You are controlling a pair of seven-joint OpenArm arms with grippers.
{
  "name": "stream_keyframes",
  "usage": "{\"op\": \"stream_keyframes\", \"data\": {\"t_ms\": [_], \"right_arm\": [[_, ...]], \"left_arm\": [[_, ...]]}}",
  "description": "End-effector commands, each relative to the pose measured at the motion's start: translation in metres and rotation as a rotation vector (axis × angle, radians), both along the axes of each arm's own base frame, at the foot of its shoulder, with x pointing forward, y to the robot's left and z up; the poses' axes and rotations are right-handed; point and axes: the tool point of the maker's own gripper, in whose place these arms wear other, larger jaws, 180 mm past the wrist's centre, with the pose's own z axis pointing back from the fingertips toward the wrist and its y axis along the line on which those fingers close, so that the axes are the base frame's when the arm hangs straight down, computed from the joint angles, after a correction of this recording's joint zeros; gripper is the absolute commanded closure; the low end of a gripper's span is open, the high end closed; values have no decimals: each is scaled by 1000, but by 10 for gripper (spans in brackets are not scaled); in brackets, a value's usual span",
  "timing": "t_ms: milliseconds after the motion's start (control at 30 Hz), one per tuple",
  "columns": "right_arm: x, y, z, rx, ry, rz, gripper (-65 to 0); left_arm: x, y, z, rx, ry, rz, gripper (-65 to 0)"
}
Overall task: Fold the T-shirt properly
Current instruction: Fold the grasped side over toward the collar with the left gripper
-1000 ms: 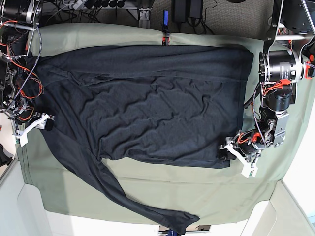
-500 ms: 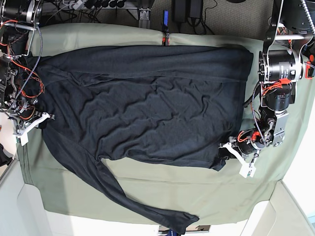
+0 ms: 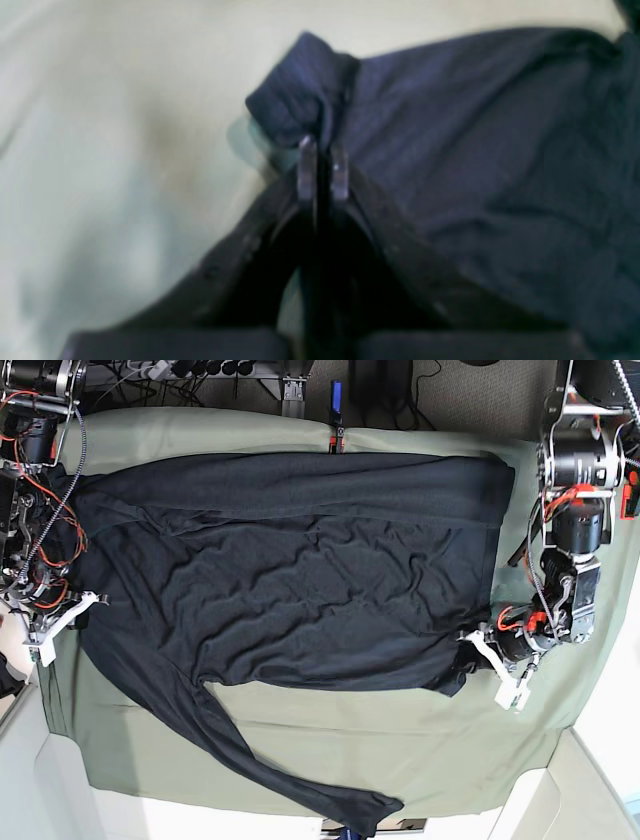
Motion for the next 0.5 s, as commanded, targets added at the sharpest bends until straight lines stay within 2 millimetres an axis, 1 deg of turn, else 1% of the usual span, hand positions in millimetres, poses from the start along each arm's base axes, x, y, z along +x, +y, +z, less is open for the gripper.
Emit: {"op": "stream_keyframes", "data": {"t_ms": [0, 67, 133, 300, 467], "right_arm": [[9, -8, 19, -18, -51, 2, 0], [8, -9, 21, -26, -56, 4, 0], [6, -9, 23, -32, -59, 7, 0], [-8, -10, 21, -56, -41, 16, 0], [-21, -13, 15, -60, -27, 8, 0]], "left_arm": [[16, 7, 39, -3, -116, -9, 0], [7, 10, 51, 32, -146, -40, 0], [-4, 13, 56, 61, -149, -67, 0], [-28, 21, 59, 108, -155, -106, 0], [-42, 15, 66, 148, -174, -158, 0]]}}
